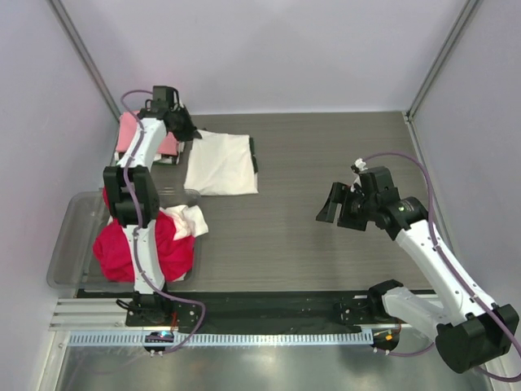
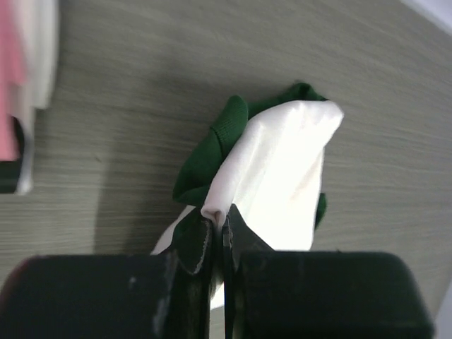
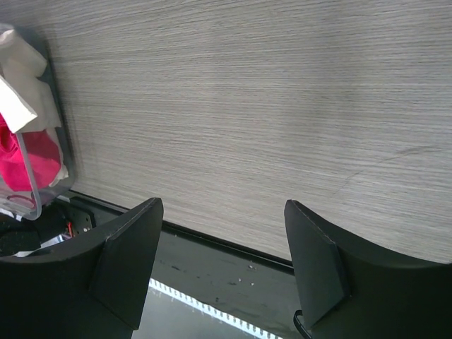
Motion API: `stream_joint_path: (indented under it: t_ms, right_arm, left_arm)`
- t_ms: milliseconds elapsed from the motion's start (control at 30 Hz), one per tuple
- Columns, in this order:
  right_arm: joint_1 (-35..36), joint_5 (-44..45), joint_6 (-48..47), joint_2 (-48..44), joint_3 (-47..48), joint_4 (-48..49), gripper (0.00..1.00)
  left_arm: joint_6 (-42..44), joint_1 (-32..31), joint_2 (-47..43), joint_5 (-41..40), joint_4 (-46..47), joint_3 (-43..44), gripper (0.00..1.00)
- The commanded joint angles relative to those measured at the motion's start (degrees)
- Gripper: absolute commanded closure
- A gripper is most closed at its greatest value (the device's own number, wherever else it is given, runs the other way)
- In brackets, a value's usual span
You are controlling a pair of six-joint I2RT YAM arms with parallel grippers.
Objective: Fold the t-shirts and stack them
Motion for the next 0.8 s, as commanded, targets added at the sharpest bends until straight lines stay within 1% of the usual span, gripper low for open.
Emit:
stream_joint_path:
  t_ms: [0,133,233,467,667,767]
  right_arm:
    - [0.2,-1.3,0.7,-2.3,0.2,-1.0,0.24]
    - [0.2,-1.5,0.5,-3.1,0.4,-1.8,0.24]
    - [0.2,-2.1,0.2,-3.7,0.7,-2.3,0.24]
    - [0.2,-2.8,-0.7,-3.8,0.9,-3.5,0.24]
    - [0.2,-2.9,-1.3,-3.5,1.0,-4.1,0.24]
    - [0.2,-2.9,-1.5,-3.0,0.9,-4.0,0.24]
  left_arm:
    - [7.9,1.0,-4.5,-1.8,-3.4,6.6,1.00]
    - [11.0,2.9,-3.7,-2.9,-6.8,13.1,1.00]
    - [12.9,6.0,-3.3,-2.4,-7.9,16.2,1.00]
    - [15.9,9.6,-4.4,-0.4,-8.2,19.3,1.00]
    - [16.7,12.2,-5.9,0.8,-7.6,21.8,1.00]
    - [16.7,13.2,-7.7,3.6,-5.9,21.9,1.00]
